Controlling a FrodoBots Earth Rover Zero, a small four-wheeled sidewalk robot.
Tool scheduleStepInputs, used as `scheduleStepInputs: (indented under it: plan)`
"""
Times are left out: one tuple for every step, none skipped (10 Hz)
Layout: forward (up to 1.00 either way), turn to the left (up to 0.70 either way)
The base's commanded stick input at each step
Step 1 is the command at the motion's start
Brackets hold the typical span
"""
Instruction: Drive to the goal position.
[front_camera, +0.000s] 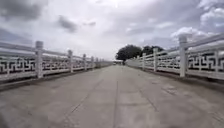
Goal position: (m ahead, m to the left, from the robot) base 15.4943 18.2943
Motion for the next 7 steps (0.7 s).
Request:
scheduleStepInputs:
  plan:
    - [0.70, 0.00]
    - [0.70, 0.00]
    - [0.70, 0.00]
    - [0.70, 0.00]
    - [0.70, 0.00]
    - [0.70, 0.00]
    - [0.70, 0.00]
